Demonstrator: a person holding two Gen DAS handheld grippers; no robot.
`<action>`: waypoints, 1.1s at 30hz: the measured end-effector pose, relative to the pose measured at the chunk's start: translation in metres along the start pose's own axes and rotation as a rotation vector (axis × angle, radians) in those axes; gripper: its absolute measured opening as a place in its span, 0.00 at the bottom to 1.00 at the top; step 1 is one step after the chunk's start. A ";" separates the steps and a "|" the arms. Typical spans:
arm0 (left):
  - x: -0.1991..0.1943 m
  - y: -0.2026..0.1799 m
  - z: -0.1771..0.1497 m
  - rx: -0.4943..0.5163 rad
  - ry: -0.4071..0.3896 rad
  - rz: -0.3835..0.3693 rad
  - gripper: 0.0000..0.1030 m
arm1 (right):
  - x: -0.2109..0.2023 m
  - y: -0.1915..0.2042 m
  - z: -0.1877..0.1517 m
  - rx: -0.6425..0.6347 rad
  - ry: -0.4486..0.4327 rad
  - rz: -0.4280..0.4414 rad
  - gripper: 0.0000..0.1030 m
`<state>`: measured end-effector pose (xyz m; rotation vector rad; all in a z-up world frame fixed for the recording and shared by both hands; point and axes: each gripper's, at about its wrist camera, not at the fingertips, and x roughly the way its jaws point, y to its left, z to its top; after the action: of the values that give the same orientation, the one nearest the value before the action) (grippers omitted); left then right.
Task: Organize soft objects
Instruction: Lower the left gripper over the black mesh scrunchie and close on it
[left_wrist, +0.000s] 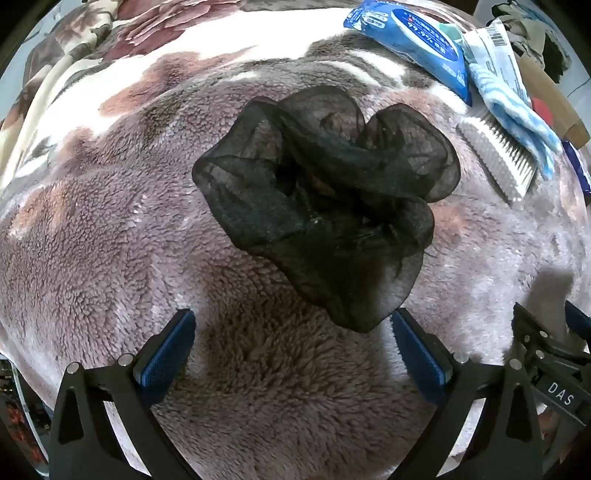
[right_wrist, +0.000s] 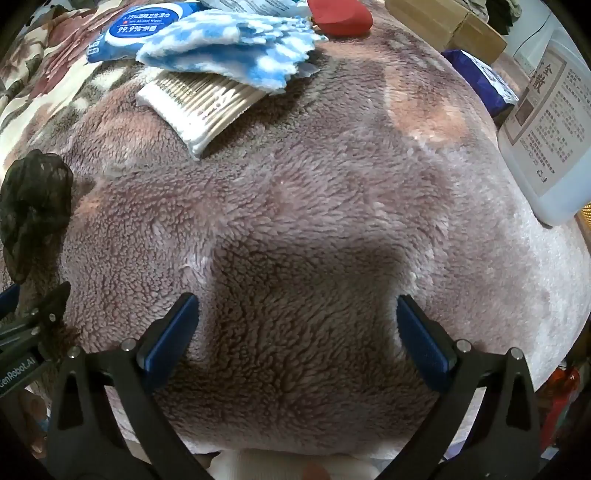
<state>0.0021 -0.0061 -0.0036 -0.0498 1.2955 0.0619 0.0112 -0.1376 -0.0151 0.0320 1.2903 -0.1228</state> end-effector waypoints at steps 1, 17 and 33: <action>0.001 0.001 0.000 0.000 0.000 -0.001 1.00 | 0.000 0.001 0.000 -0.001 0.000 -0.001 1.00; 0.003 0.003 0.002 0.002 0.003 0.007 1.00 | 0.000 0.004 -0.001 -0.002 0.002 -0.009 1.00; 0.004 -0.002 0.003 0.007 0.004 0.014 1.00 | 0.000 0.005 -0.001 -0.002 0.002 -0.011 1.00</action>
<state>0.0060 -0.0074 -0.0069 -0.0347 1.2997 0.0696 0.0105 -0.1327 -0.0162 0.0234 1.2930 -0.1313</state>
